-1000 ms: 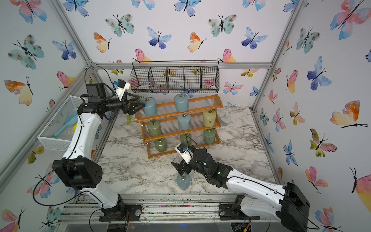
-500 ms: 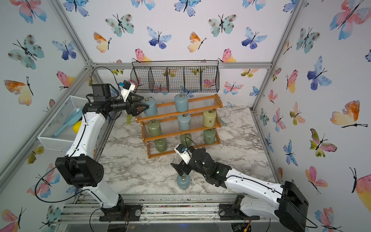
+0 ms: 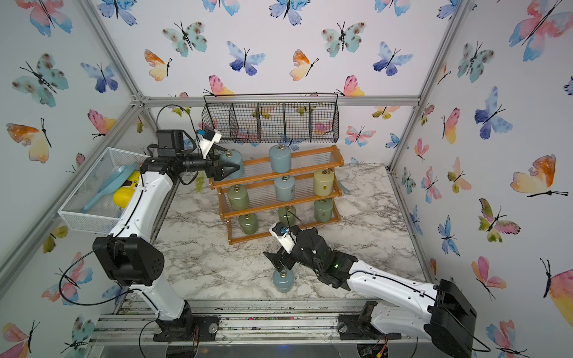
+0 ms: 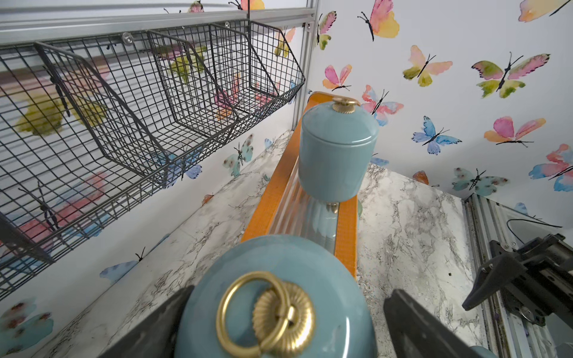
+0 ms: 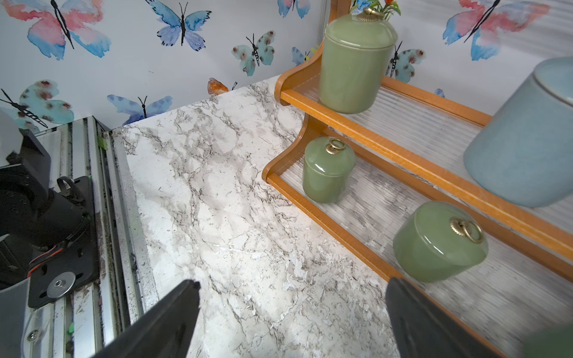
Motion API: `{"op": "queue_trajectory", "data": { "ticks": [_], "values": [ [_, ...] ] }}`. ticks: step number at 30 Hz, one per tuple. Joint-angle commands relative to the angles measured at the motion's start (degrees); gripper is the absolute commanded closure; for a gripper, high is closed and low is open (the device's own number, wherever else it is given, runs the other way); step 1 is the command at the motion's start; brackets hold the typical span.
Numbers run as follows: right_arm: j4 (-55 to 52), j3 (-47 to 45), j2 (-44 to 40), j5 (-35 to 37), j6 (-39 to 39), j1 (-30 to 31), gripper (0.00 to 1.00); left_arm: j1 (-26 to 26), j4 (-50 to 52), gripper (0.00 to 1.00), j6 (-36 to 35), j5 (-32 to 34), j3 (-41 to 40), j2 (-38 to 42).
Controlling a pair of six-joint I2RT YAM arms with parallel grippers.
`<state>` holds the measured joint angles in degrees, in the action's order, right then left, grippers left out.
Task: Remove the tea canisters from the shelf
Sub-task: Pick up the tea canister from the shelf.
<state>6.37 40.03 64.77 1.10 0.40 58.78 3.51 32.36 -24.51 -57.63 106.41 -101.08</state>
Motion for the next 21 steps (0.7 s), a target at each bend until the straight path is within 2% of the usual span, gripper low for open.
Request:
{"op": "queue_trajectory", "data": {
  "ticks": [1,8,14,21],
  "values": [
    [-0.24,0.40,-1.01,-0.65,0.61,-0.39,0.01,1.32,-0.87,0.02,-1.32,4.47,0.50,-0.63],
    [-0.32,0.41,-1.12,-0.71,0.82,-0.34,0.01,2.08,-5.86,0.01,0.59,7.08,-2.54,0.23],
    [-0.26,0.05,-1.55,-0.46,0.96,-0.41,0.01,2.04,-8.94,0.19,1.95,7.21,-4.52,1.70],
    [-0.43,0.00,-2.09,-0.33,1.15,-0.42,0.01,2.10,-13.44,0.24,3.85,7.32,-8.77,4.46]
  ]
}}
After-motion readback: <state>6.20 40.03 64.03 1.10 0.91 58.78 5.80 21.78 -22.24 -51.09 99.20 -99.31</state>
